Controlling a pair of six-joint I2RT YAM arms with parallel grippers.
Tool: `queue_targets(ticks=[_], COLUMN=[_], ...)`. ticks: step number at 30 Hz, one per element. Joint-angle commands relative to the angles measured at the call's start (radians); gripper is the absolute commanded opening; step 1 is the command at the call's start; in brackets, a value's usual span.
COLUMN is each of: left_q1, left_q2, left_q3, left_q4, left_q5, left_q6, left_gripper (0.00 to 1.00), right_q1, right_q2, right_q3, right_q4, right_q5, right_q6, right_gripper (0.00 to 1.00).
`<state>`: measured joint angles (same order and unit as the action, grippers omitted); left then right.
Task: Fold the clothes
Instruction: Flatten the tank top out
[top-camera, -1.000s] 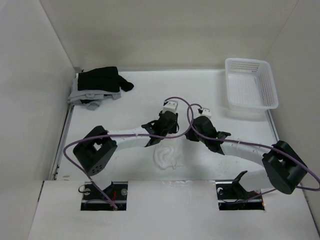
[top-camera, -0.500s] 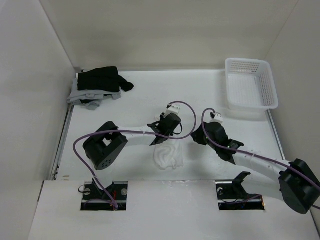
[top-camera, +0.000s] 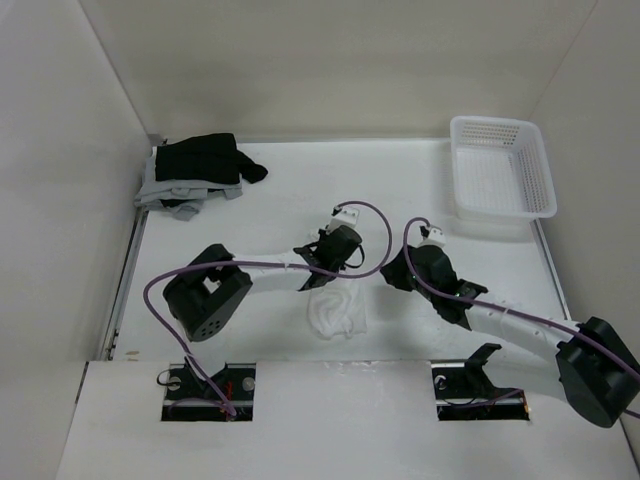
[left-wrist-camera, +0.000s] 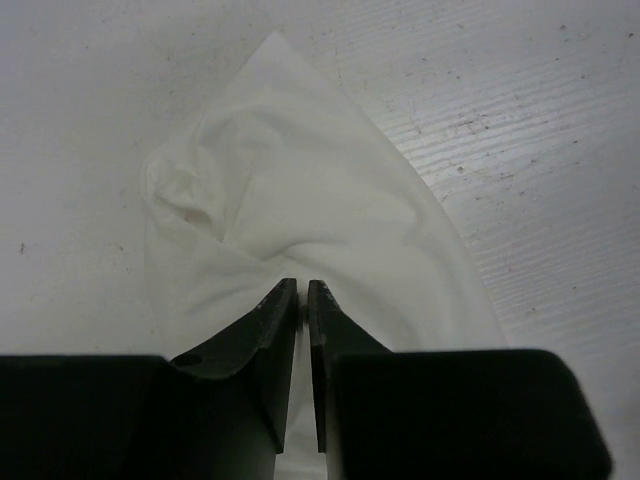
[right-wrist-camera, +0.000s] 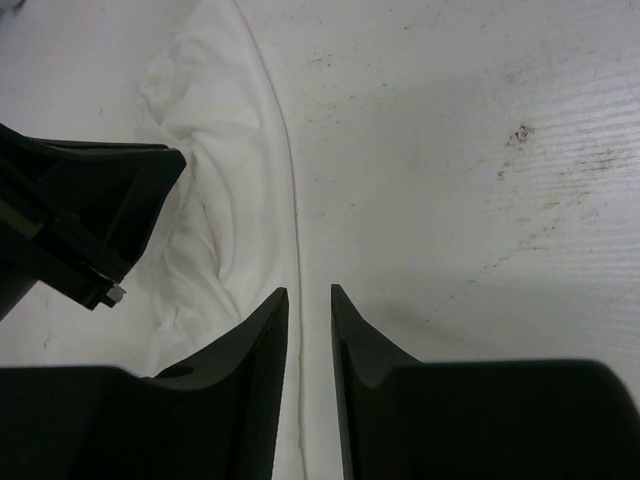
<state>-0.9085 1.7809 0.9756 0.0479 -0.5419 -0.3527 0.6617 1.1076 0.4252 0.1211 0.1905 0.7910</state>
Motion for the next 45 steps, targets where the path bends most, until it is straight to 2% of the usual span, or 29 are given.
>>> queue_targets(ticks=[1, 7, 13, 15, 16, 18, 20, 23, 26, 29, 33, 34, 35, 36, 37, 38, 42, 45], left_q1=[0.01, 0.073, 0.243, 0.315, 0.355, 0.404, 0.456, 0.513, 0.532, 0.509, 0.509, 0.521, 0.53, 0.535, 0.535, 0.535, 0.529, 0.543], left_q2=[-0.122, -0.389, -0.682, -0.747, -0.771, -0.788, -0.801, -0.821, -0.833, -0.848, -0.876, -0.886, -0.888, -0.888, -0.884, -0.877, -0.832, -0.781], left_q3=[-0.018, -0.139, -0.343, -0.412, -0.446, -0.488, -0.534, -0.571, -0.565, -0.543, -0.577, -0.607, -0.624, -0.64, -0.658, -0.669, -0.725, -0.75], left_q4=[0.021, 0.013, -0.032, -0.036, -0.033, -0.022, 0.006, 0.041, 0.076, 0.086, 0.086, 0.084, 0.084, 0.086, 0.09, 0.092, 0.147, 0.193], left_q5=[-0.02, 0.0, 0.091, 0.152, 0.195, 0.247, 0.296, 0.354, 0.395, 0.384, 0.37, 0.375, 0.381, 0.385, 0.391, 0.393, 0.395, 0.408], left_q6=[-0.029, -0.117, -0.233, -0.278, -0.299, -0.321, -0.345, -0.379, -0.4, -0.413, -0.427, -0.437, -0.442, -0.445, -0.451, -0.457, -0.46, -0.468], left_gripper=[0.06, 0.03, 0.03, 0.03, 0.03, 0.03, 0.04, 0.04, 0.03, 0.03, 0.03, 0.03, 0.03, 0.03, 0.04, 0.04, 0.04, 0.04], right_q1=[0.002, 0.054, 0.127, 0.135, 0.137, 0.137, 0.137, 0.137, 0.1, 0.017, -0.078, -0.114, -0.121, -0.121, -0.121, -0.121, -0.118, -0.122], right_q2=[0.04, 0.219, 0.351, 0.391, 0.42, 0.452, 0.459, 0.43, 0.379, 0.368, 0.469, 0.536, 0.555, 0.566, 0.563, 0.546, 0.457, 0.433], right_q3=[0.02, 0.105, 0.193, 0.216, 0.23, 0.245, 0.25, 0.256, 0.308, 0.458, 0.673, 0.778, 0.811, 0.843, 0.856, 0.839, 0.686, 0.586], right_q4=[0.048, 0.037, 0.048, 0.049, 0.055, 0.06, 0.071, 0.081, 0.065, -0.016, -0.086, -0.092, -0.1, -0.116, -0.133, -0.133, -0.083, -0.074], right_q5=[-0.008, -0.063, -0.092, -0.095, -0.103, -0.108, -0.091, -0.062, -0.057, -0.042, -0.043, -0.036, -0.034, -0.039, -0.034, -0.025, 0.044, 0.041], right_q6=[0.005, 0.001, 0.017, 0.027, 0.03, 0.037, 0.045, 0.033, -0.039, -0.139, -0.21, -0.222, -0.225, -0.23, -0.237, -0.243, -0.237, -0.196], right_gripper=[0.34, 0.52, 0.52, 0.47, 0.41, 0.21, 0.11, 0.04, 0.02, 0.02, 0.03, 0.12, 0.21, 0.36, 0.44, 0.47, 0.45, 0.31])
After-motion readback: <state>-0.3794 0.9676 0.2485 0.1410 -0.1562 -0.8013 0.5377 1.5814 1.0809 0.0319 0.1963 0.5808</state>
